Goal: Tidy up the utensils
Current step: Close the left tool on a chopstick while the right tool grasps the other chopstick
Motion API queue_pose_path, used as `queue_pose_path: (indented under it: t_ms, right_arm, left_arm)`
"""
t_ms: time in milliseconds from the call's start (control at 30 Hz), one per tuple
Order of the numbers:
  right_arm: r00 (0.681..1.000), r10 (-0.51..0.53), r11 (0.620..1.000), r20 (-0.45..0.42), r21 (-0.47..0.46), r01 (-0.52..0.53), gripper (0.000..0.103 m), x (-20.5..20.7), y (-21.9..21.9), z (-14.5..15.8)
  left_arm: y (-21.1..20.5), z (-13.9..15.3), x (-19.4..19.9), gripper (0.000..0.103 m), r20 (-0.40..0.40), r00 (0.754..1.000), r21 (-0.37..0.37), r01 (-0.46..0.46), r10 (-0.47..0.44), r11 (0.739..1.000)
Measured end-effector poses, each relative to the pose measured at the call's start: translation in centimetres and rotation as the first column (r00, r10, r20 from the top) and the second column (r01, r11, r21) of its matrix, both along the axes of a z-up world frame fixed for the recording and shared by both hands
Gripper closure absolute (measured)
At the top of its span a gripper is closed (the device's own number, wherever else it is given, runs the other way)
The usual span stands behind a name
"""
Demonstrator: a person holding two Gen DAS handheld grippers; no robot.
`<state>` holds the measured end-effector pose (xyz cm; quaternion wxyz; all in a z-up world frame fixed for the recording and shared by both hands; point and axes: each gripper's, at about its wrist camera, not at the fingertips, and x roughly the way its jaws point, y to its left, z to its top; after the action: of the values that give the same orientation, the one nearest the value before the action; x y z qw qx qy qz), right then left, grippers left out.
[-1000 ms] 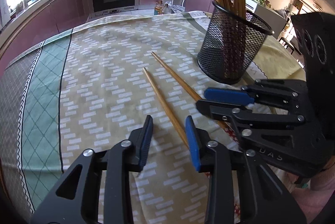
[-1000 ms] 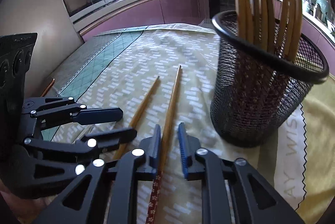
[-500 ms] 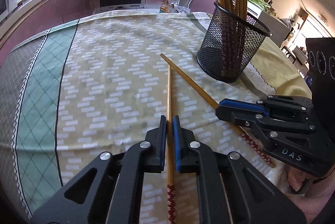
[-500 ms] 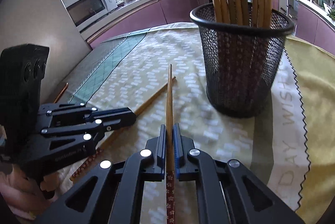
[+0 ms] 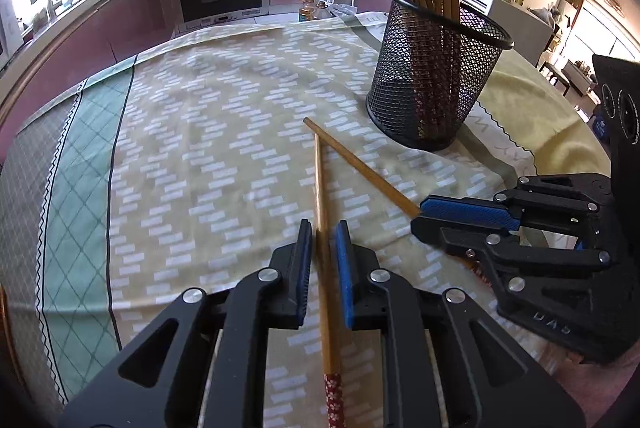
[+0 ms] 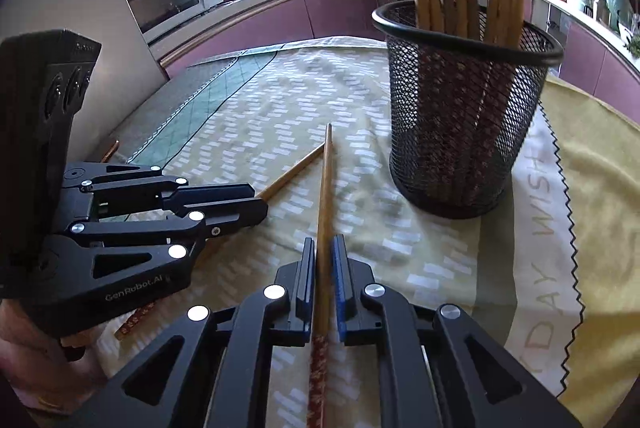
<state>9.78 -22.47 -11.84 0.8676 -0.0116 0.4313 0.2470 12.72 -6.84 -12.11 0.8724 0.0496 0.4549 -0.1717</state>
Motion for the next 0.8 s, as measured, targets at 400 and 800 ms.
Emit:
queue_pose_path:
  t_ms: [400, 800]
  right_arm:
    - [1.0, -0.015, 0.998, 0.003, 0.054, 0.015, 0.097, -0.1, -1.2, 0.4]
    - [0.998, -0.004, 0.992, 0.058, 0.128, -0.004, 0.097, -1.4, -2.1, 2.8]
  left_arm:
    - [0.4, 0.4, -0.3, 0.096, 0.002, 1.0, -0.041, -0.018, 0.018, 0.999]
    - [1.0, 2.8, -1.4, 0.096, 0.045, 0.999, -0.099, -0.001, 0.005, 0.995]
